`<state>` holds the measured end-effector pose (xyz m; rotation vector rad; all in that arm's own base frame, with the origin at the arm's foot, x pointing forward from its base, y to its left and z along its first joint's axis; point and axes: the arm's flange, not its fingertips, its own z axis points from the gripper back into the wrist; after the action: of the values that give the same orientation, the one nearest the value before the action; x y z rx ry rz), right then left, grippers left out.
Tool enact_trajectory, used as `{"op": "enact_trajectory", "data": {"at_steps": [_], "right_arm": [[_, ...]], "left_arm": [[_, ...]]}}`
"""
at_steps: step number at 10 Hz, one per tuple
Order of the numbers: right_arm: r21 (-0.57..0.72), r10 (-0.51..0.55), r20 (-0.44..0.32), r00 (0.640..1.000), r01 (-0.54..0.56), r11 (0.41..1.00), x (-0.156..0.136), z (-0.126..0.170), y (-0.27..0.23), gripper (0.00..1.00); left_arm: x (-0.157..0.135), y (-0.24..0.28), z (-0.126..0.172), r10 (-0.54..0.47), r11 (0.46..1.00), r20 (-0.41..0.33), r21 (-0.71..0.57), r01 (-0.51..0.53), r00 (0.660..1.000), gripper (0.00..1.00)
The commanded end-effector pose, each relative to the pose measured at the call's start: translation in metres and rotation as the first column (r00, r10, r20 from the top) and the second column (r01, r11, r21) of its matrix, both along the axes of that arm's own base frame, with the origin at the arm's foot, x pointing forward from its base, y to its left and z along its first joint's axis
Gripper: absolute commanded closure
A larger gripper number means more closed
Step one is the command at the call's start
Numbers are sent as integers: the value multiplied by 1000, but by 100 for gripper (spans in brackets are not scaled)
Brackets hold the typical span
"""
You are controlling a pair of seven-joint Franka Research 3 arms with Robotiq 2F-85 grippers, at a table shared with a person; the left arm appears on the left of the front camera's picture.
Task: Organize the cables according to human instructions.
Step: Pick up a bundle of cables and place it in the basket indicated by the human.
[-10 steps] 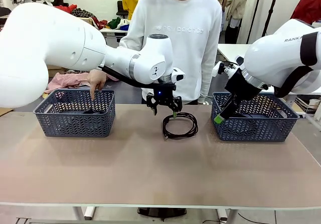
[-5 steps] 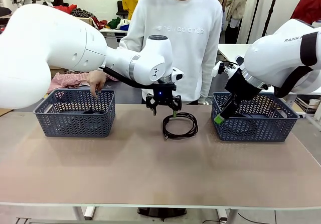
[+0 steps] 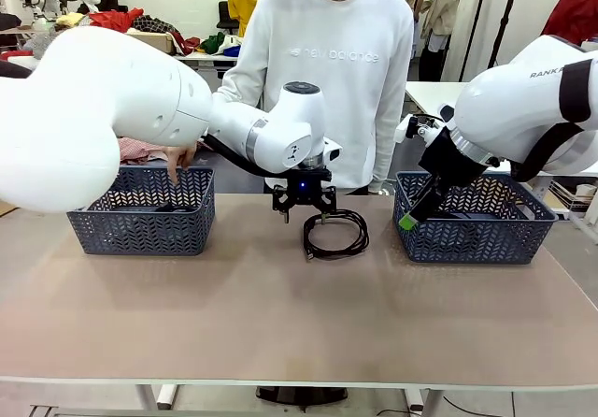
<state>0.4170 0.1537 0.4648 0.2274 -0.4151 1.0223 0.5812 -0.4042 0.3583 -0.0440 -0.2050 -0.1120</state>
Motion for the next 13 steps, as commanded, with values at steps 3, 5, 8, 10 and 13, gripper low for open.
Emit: {"op": "enact_trajectory", "data": {"at_steps": [3,5,8,10,13], "right_arm": [[0,-2,4,1000,2,1000,0,1,1,0],[0,-2,4,1000,2,1000,0,1,1,0],[0,-2,4,1000,2,1000,0,1,1,0],[0,-2,4,1000,2,1000,0,1,1,0],[0,-2,4,1000,2,1000,0,1,1,0]], "left_arm": [[0,-10,-17,71,997,36,-12,-71,997,4],[0,-11,-25,77,997,12,-14,-77,997,4],[1,-12,-32,81,996,-6,-22,-81,997,4],[2,-12,-34,79,996,-15,-34,-79,997,4],[4,-12,-37,64,997,-17,-40,-65,998,4]]}}
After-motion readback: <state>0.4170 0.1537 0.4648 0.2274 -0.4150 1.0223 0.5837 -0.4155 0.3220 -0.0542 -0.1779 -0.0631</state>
